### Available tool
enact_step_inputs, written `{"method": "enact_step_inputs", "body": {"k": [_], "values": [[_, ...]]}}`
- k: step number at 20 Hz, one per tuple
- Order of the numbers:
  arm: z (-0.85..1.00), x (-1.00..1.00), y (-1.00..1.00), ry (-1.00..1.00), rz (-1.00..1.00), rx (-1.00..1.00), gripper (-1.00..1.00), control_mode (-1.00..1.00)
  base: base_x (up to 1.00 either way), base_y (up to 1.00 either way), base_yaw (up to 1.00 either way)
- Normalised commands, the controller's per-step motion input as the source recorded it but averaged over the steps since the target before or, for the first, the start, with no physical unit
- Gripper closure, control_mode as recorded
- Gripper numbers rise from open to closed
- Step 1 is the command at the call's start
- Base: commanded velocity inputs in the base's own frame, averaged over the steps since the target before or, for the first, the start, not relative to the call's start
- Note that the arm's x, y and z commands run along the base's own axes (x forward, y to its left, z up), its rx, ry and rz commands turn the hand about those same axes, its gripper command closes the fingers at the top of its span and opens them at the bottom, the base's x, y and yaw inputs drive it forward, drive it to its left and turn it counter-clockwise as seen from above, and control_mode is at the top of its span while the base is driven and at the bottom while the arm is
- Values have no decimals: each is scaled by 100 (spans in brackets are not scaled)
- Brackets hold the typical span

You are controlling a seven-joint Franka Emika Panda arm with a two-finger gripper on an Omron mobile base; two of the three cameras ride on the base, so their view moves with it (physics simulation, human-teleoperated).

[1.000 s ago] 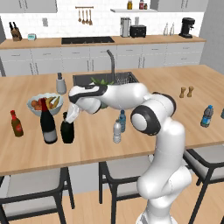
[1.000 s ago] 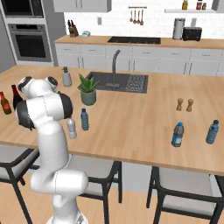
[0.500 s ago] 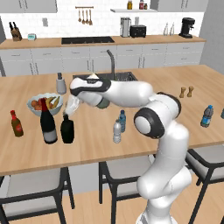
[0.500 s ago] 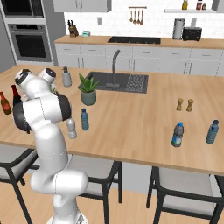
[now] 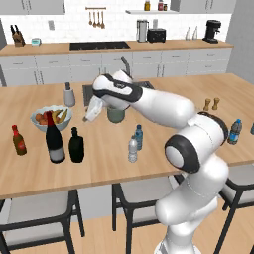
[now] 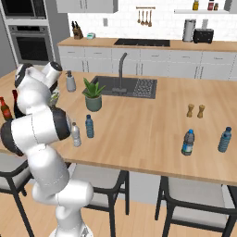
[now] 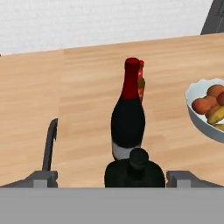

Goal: Move the plastic bottles in the middle to the plastics group, and the glass bottles in the middle to the glass group.

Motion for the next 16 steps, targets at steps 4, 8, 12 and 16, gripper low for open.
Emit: {"method": "enact_step_inputs", "body": {"k": [4, 8, 12, 16], "values": [[27, -50, -87, 0, -16, 0, -100, -100, 0, 0, 0], [20, -48, -77, 2, -17, 0, -100, -100, 0, 0, 0], [29, -29, -61, 17, -22, -2, -100, -100, 0, 0, 0], [4, -17, -35, 34, -28, -7, -100, -100, 0, 0, 0]]}}
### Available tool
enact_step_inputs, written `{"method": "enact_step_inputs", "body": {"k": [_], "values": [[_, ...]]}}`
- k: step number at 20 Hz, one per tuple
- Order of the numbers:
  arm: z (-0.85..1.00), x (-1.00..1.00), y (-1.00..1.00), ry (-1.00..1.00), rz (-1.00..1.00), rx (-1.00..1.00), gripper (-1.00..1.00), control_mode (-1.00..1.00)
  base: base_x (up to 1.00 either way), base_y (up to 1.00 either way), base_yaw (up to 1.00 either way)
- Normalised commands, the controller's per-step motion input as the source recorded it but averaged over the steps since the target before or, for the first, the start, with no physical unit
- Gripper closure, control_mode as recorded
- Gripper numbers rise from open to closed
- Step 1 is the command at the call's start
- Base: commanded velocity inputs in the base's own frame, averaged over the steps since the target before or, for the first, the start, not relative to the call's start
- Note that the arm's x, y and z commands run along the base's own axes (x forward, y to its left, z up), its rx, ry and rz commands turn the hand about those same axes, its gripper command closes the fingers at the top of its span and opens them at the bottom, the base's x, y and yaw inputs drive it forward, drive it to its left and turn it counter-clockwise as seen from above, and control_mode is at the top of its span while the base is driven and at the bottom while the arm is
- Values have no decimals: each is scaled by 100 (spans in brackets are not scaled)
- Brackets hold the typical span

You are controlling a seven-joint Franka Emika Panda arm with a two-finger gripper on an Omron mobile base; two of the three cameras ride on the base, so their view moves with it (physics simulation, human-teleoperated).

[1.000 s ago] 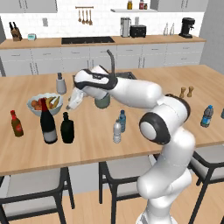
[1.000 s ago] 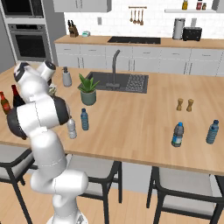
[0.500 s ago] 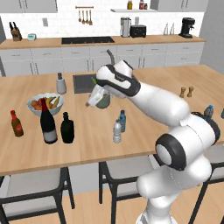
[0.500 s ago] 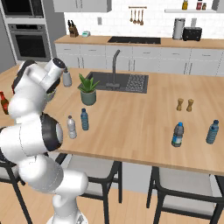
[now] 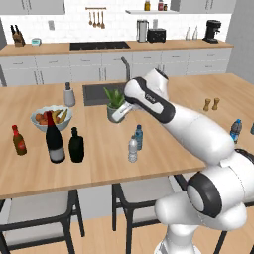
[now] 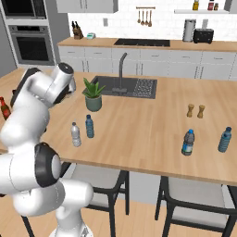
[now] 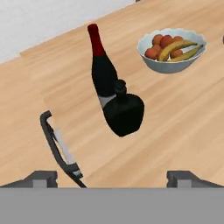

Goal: Move the plastic bottles in the middle to the plastics group, and the glass bottles in the middle to the glass group.

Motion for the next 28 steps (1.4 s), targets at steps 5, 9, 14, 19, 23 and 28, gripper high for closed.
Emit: {"method": "enact_step_inputs", "body": {"k": [5, 9, 14, 19, 23, 28], "values": [[0, -1, -18, 44, -33, -13, -100, -100, 0, 0, 0], [0, -20, -37, 32, -36, -9, -100, -100, 0, 0, 0], [-8, -48, -52, 1, -27, -13, -100, -100, 0, 0, 0], [-27, -50, -52, -21, -11, -14, -100, -100, 0, 0, 0], [-43, -14, -33, -9, -9, -13, -100, -100, 0, 0, 0], [-18, 8, -6, -6, -9, -1, -100, -100, 0, 0, 0]]}}
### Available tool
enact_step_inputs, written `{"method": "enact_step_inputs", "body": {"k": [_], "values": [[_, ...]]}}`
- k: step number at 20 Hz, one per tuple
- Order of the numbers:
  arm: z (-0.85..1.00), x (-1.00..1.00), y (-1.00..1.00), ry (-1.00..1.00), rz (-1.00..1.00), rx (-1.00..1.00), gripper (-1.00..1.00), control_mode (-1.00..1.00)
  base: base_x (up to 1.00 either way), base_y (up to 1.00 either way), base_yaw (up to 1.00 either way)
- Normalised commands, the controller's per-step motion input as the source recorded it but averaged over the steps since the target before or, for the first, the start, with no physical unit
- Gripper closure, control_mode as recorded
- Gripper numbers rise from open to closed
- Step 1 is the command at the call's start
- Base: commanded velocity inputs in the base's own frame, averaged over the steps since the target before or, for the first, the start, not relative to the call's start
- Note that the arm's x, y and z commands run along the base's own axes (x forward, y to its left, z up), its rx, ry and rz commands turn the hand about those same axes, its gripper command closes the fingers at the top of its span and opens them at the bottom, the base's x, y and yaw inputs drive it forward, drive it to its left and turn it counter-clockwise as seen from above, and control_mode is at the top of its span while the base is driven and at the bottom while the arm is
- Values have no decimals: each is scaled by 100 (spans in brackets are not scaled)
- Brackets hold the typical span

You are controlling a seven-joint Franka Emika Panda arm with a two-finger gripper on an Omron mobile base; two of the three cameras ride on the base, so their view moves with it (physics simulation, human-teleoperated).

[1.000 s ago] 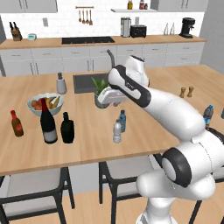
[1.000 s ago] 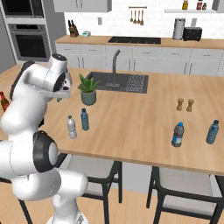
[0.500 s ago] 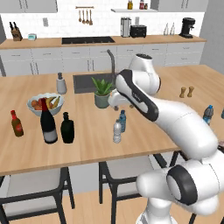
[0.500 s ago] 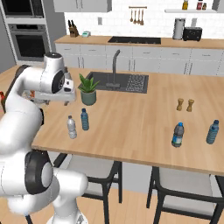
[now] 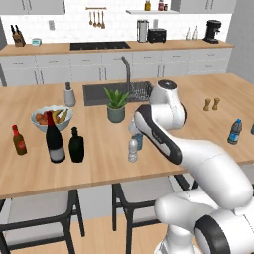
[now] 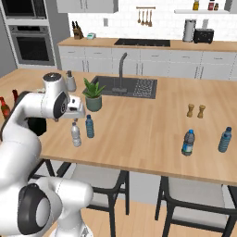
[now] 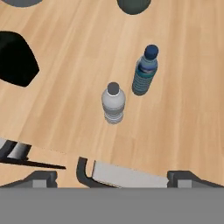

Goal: Move the plastic bottles in the middle to the plastics group, and the glass bottles in the middle to the glass group.

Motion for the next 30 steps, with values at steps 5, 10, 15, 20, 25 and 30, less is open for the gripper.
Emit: {"method": "enact_step_inputs", "body": {"k": [5, 10, 15, 20, 25, 30], "values": [[-13, 32, 4, -8, -6, 0, -100, -100, 0, 0, 0], [-20, 36, 12, -7, -2, 0, -100, -100, 0, 0, 0], [-15, 20, 6, -3, 0, 0, -100, -100, 0, 0, 0], [-27, 0, 0, 0, 0, 0, -100, -100, 0, 0, 0], [-24, 0, 0, 0, 2, 0, -100, -100, 0, 0, 0], [-14, 0, 4, 0, 4, 0, -100, -100, 0, 0, 0]]}}
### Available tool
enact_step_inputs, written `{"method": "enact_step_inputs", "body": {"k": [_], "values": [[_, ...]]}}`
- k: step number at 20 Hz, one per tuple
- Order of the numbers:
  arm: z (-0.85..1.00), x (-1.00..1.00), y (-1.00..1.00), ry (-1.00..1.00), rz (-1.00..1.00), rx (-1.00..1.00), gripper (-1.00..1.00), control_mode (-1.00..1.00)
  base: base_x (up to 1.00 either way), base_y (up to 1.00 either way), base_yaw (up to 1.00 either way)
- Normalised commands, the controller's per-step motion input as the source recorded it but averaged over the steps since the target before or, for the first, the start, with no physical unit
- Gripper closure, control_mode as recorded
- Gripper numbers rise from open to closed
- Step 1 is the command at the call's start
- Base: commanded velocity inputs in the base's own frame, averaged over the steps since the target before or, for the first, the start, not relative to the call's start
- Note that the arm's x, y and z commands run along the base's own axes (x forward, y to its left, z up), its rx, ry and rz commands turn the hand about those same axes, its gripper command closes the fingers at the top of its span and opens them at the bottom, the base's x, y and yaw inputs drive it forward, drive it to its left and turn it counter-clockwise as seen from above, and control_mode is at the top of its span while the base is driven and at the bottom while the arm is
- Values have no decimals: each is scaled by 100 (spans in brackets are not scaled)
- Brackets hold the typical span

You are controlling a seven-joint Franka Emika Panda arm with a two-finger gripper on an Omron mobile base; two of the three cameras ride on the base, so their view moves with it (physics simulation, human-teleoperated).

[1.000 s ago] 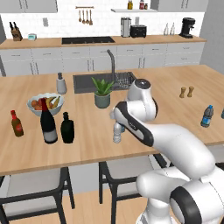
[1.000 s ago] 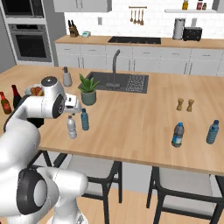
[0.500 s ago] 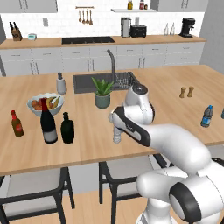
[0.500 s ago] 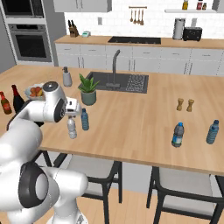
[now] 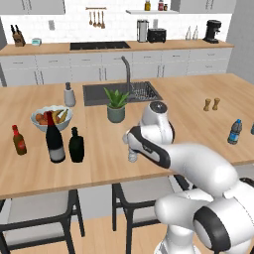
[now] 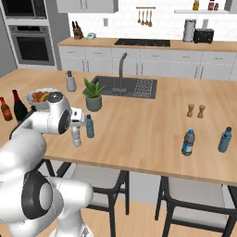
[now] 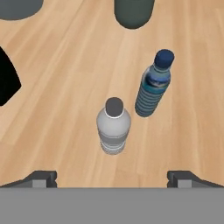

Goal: Move the plastic bottles in the middle to the plastics group, and the glass bottles in the middle to the glass group.

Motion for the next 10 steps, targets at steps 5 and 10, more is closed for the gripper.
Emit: {"method": "enact_step_inputs", "body": {"k": [5, 10], "values": [[-12, 10, 12, 0, 6, -2, -100, -100, 0, 0, 0], [-8, 8, 0, 0, 3, -3, -100, -100, 0, 0, 0]]}}
